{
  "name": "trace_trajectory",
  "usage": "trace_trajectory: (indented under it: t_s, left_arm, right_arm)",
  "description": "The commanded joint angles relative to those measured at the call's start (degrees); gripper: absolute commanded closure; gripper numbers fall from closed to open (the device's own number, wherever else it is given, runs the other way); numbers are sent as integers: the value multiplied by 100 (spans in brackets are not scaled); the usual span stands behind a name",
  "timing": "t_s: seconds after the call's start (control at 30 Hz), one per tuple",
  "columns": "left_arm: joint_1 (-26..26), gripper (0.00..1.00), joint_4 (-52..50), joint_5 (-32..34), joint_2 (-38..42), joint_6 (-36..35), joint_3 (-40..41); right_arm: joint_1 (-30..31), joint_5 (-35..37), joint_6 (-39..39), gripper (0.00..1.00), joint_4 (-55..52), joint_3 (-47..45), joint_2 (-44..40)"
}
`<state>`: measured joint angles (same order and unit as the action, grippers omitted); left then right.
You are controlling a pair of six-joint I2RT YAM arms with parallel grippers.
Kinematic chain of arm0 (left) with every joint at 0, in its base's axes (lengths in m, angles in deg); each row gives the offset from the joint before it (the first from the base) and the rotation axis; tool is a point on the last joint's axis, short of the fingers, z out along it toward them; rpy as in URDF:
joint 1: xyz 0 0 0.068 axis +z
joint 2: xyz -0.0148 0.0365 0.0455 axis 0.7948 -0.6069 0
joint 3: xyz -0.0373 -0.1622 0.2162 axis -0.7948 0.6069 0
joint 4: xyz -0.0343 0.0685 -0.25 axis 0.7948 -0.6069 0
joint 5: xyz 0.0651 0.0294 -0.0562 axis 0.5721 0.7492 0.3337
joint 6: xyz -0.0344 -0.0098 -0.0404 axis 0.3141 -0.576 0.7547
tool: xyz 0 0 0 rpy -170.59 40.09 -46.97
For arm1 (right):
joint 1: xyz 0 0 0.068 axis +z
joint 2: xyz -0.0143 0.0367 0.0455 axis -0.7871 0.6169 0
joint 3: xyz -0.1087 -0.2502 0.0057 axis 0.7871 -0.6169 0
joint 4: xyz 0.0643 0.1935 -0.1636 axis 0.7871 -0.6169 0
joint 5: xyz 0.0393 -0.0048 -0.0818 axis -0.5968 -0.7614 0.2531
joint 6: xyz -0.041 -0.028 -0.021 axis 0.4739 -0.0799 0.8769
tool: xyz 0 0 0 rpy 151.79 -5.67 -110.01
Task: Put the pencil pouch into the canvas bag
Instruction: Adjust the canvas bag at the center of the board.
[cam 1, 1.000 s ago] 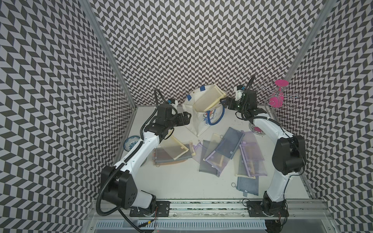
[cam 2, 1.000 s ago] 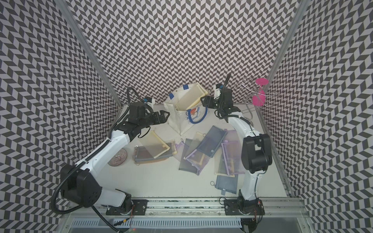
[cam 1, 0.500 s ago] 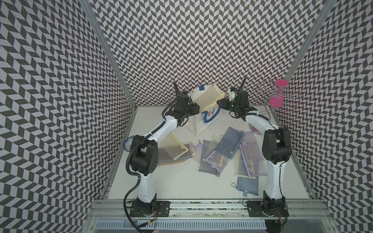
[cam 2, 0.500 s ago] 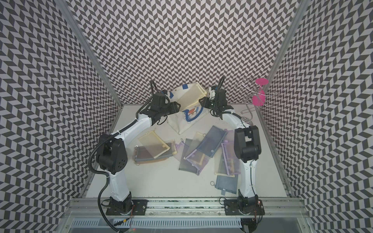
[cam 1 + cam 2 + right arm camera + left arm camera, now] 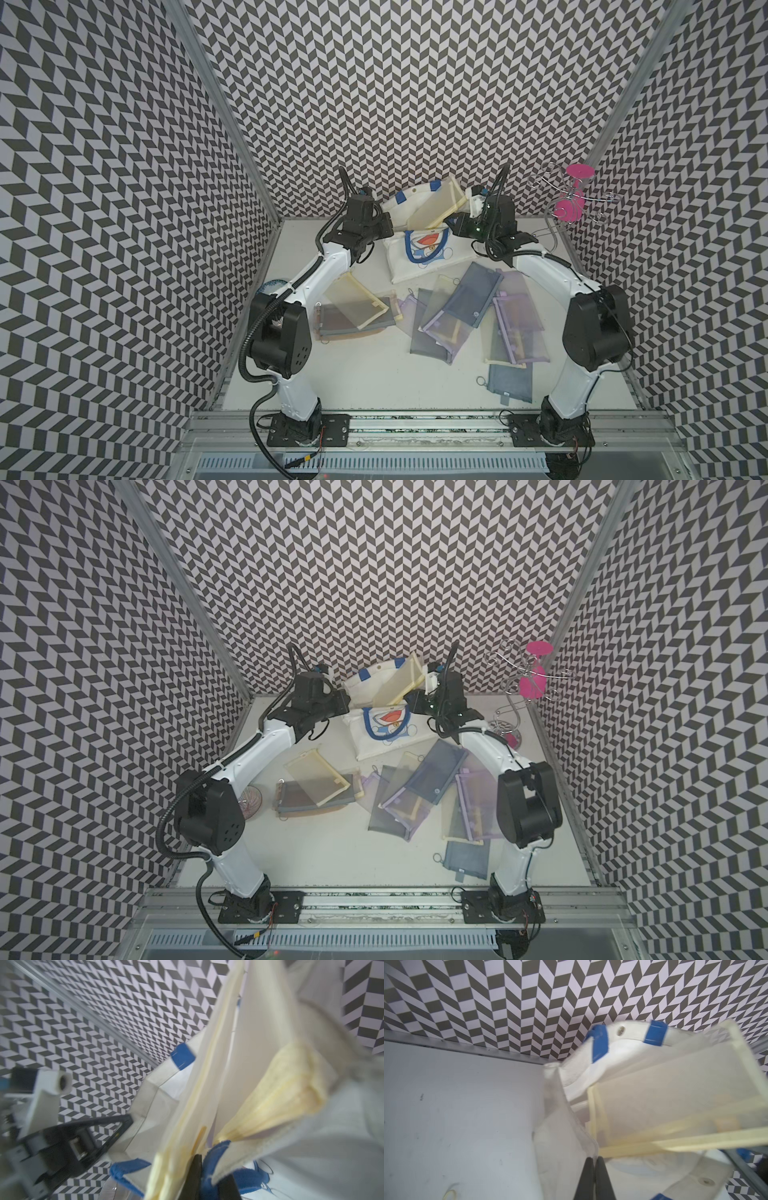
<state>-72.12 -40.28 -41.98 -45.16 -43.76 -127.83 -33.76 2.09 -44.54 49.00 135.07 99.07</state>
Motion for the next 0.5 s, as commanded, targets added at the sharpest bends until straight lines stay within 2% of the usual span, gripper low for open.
trace_trajectory:
  t_s: [0.0, 0.13, 0.2, 0.27, 0.33, 0.47]
  left_arm:
    - [179, 100, 244, 43, 249, -262, 324]
    - [219, 100, 492, 101, 267, -373, 526]
    - [209, 100, 417, 207, 234, -459, 432]
    - [191, 100, 400, 344, 233, -614, 371]
    - [191, 100, 438, 376, 245, -694, 351]
    - [182, 100, 454, 351, 252, -774, 253]
  right_arm:
    - [26, 193, 159, 89, 590, -524, -626]
    - [-20, 222, 156, 62, 596, -1101, -716]
    - [-26, 234, 242, 46, 538, -1187, -791]
    - [-36, 415, 379, 35, 392, -1163, -856]
    - [-117, 492, 454, 30, 273, -1106, -911]
    - [-316, 521, 498, 30, 145, -995, -1054]
